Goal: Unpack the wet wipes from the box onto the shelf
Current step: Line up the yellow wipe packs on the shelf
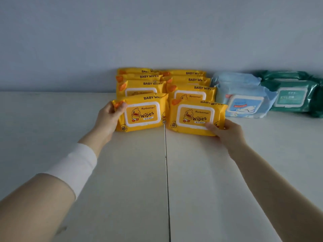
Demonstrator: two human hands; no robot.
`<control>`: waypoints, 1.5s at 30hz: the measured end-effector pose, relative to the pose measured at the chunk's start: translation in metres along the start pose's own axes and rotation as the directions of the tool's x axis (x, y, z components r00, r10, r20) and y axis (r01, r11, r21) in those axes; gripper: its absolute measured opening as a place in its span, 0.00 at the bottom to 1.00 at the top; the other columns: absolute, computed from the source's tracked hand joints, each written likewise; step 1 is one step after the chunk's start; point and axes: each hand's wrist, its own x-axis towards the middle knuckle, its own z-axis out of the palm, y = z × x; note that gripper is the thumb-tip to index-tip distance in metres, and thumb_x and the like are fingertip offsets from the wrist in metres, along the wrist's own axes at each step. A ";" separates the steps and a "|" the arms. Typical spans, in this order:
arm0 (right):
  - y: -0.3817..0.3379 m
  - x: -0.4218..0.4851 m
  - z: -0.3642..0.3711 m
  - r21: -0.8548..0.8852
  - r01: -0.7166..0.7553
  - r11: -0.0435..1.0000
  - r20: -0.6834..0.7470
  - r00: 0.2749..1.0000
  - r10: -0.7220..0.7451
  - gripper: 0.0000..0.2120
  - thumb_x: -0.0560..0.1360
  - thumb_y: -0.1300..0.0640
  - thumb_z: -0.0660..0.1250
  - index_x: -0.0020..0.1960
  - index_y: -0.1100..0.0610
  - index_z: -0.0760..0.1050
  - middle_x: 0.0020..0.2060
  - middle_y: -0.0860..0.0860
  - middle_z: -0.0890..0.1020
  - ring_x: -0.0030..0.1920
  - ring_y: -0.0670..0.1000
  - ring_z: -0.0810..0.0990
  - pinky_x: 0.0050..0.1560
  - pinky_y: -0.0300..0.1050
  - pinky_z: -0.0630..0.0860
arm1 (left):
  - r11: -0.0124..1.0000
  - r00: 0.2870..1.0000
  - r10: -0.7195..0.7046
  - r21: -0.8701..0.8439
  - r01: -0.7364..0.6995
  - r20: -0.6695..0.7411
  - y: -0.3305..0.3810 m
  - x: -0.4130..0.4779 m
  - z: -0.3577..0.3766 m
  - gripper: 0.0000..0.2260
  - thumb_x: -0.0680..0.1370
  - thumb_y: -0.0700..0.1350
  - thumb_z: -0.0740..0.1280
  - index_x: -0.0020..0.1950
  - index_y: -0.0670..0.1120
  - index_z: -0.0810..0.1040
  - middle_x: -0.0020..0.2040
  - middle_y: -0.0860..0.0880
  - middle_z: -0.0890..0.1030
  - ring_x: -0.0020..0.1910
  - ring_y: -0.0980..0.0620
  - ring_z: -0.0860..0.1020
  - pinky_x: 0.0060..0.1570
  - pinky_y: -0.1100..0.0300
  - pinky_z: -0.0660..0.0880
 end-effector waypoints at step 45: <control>0.296 -0.436 -0.562 -0.672 -0.689 0.271 -0.591 0.720 0.365 0.24 0.77 0.45 0.60 0.67 0.58 0.66 0.63 0.57 0.74 0.62 0.59 0.73 0.58 0.52 0.70 | -0.295 -0.284 -0.161 -0.321 -0.900 0.945 0.023 -0.629 0.584 0.19 0.79 0.50 0.59 0.67 0.44 0.65 0.64 0.42 0.73 0.63 0.42 0.72 0.57 0.48 0.69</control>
